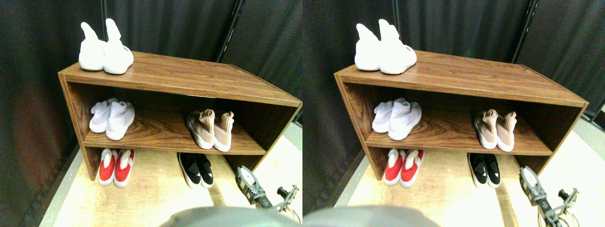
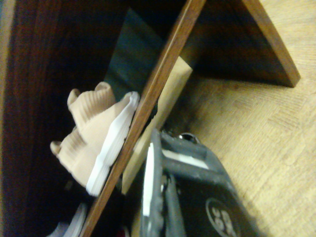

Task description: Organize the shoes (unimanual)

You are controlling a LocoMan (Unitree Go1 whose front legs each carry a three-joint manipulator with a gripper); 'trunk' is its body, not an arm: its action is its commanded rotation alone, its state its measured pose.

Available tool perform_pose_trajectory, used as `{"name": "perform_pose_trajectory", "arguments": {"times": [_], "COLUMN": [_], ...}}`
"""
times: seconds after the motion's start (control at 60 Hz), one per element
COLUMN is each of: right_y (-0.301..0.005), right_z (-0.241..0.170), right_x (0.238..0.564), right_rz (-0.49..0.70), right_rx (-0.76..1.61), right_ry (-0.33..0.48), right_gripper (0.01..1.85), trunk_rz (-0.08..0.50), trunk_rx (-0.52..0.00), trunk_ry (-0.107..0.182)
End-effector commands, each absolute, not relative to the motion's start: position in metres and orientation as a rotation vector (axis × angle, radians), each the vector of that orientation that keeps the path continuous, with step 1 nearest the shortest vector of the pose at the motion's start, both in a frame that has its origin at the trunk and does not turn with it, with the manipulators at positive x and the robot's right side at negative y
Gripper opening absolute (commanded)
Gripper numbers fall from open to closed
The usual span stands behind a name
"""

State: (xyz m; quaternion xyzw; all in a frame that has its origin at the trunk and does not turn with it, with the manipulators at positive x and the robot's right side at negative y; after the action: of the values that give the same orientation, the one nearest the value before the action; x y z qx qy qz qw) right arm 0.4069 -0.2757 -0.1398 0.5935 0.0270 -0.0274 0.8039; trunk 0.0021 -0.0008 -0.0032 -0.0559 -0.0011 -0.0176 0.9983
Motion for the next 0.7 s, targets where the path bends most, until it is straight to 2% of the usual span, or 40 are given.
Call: {"name": "perform_pose_trajectory", "arguments": {"times": [0.017,0.167,0.7], "right_y": [-0.264,-0.256,-0.224], "right_z": [-0.121,-0.106,-0.075], "right_x": [0.400,0.393,0.388], "right_rz": [0.047,0.125,0.241], "right_rx": [1.245,1.223,1.233], "right_ry": [0.015,0.004,0.010], "right_gripper": [0.06,0.06,0.06], "trunk_rz": [-0.035,-0.030,-0.008], "trunk_rx": [-0.119,-0.125,-0.124], "trunk_ry": [-0.033,-0.047,-0.077]}}
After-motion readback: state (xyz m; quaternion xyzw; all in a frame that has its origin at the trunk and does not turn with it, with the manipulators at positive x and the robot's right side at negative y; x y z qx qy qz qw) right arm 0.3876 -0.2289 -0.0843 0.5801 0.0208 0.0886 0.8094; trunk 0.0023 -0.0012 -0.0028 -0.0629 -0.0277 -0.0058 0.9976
